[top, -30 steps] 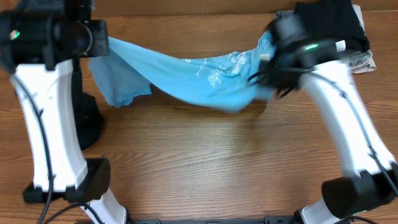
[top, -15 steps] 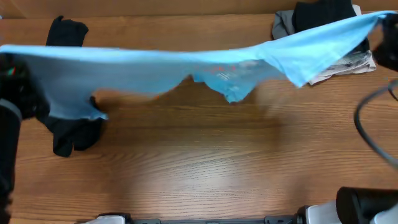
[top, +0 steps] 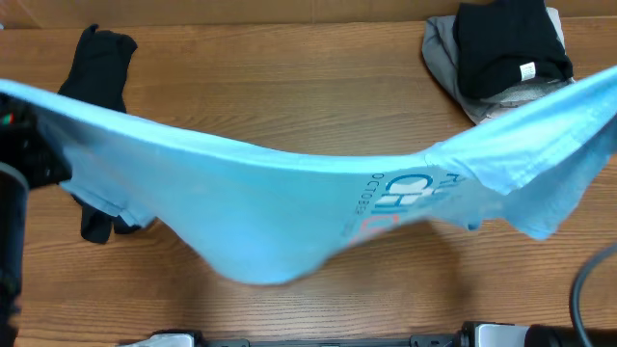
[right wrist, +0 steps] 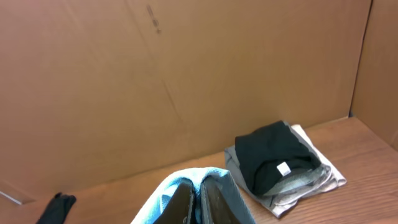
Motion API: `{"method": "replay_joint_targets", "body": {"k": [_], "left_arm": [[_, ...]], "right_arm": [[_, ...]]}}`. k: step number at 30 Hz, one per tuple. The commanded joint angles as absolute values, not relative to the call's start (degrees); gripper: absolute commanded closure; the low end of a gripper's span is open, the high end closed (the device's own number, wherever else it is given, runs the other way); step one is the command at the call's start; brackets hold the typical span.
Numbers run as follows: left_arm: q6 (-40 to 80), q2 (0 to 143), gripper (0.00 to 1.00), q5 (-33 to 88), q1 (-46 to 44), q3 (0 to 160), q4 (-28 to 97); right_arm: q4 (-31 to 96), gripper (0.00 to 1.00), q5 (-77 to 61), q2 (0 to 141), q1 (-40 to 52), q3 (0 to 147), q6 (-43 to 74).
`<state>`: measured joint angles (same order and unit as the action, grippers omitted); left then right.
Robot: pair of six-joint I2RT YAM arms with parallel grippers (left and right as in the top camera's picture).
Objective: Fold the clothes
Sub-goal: 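Raise the shirt high with both grippers and stretch it taut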
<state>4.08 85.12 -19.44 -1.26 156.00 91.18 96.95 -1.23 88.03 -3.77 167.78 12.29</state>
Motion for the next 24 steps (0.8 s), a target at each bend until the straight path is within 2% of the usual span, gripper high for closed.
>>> {"method": "replay_joint_targets", "body": {"k": [1,7,14,19,24], "left_arm": [[2.8,90.8,0.96,-24.3,-1.1,156.1,89.7],[2.9,102.1,0.96,-25.3,0.7,156.1,82.0],[5.0,111.8,0.96,-11.1,5.3,156.1,64.1],[5.0,112.4,0.96,-10.1,5.5,156.3,53.1],[3.4,111.9,0.96,-9.6,6.1,158.0,48.6]], "right_arm": [[95.5,0.96,-1.8,94.2,-4.4,166.5,10.8],[85.8,0.96,-4.4,104.7,-4.4,166.5,10.2],[63.8,0.96,-5.2,114.0,-3.7,166.5,12.4],[52.5,0.96,-5.2,114.6,-3.0,166.5,12.5],[46.7,0.96,-5.3,114.5,-3.1,166.5,12.6]]}}
